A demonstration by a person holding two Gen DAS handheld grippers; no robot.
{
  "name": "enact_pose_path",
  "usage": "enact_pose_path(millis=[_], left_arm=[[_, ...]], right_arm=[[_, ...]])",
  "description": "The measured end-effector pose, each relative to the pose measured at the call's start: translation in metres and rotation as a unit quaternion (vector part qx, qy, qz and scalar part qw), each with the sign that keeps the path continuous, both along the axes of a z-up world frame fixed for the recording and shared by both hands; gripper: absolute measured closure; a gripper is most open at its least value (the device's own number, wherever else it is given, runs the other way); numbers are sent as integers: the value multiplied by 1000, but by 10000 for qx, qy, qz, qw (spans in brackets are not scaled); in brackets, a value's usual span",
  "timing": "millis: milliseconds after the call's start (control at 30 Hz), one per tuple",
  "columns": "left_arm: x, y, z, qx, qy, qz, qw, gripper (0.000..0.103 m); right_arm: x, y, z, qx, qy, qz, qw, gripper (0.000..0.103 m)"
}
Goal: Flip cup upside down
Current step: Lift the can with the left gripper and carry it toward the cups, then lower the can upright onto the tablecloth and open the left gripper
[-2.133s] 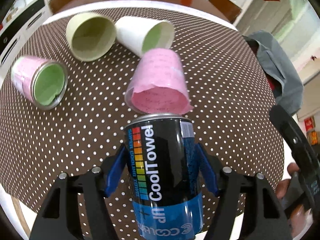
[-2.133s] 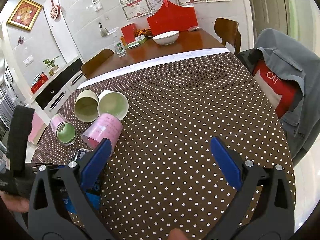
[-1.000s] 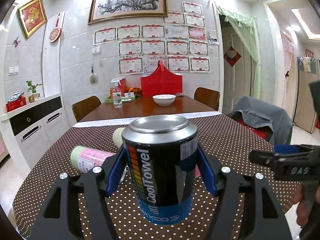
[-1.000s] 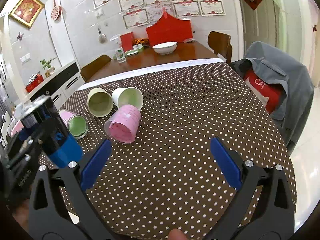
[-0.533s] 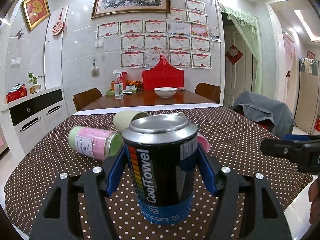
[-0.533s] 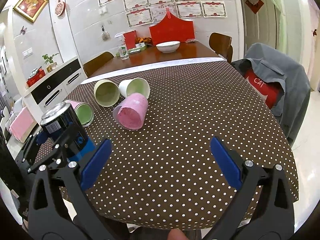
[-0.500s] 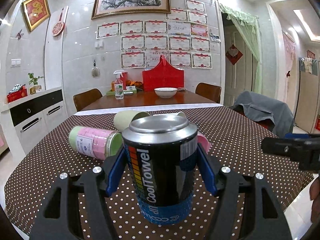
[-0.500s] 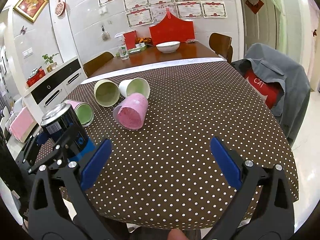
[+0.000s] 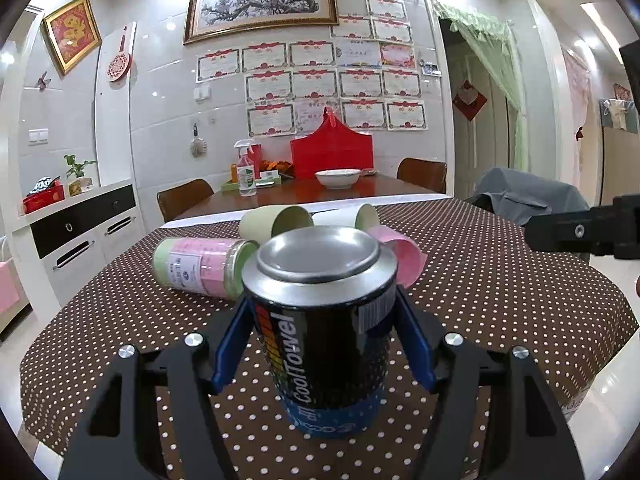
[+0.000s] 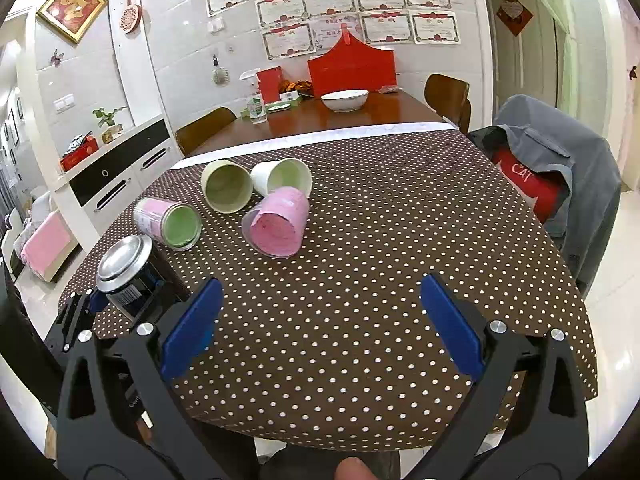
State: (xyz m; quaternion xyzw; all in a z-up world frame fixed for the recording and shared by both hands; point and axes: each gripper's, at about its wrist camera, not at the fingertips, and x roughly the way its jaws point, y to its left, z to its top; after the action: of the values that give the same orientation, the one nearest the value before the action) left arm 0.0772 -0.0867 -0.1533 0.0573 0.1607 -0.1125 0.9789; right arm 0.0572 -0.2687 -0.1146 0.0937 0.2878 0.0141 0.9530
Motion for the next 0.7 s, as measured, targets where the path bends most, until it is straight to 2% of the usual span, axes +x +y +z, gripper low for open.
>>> enact_pose_path(millis=[167, 333, 433, 700], left_arm=[[-4, 2, 4, 87, 49, 70, 9999, 18], [-8, 0, 5, 254, 148, 83, 9995, 16], [-14, 3, 9, 212, 130, 77, 9997, 8], [-31, 18, 28, 78, 29, 169, 9998, 8]], right_arm=[[-2, 4, 3, 19, -60, 57, 10000, 6], [-4, 5, 6, 72, -115, 78, 9999, 6], [-7, 6, 8, 109, -147, 92, 9998, 6], [-15, 9, 18, 249, -310, 148, 9991, 6]])
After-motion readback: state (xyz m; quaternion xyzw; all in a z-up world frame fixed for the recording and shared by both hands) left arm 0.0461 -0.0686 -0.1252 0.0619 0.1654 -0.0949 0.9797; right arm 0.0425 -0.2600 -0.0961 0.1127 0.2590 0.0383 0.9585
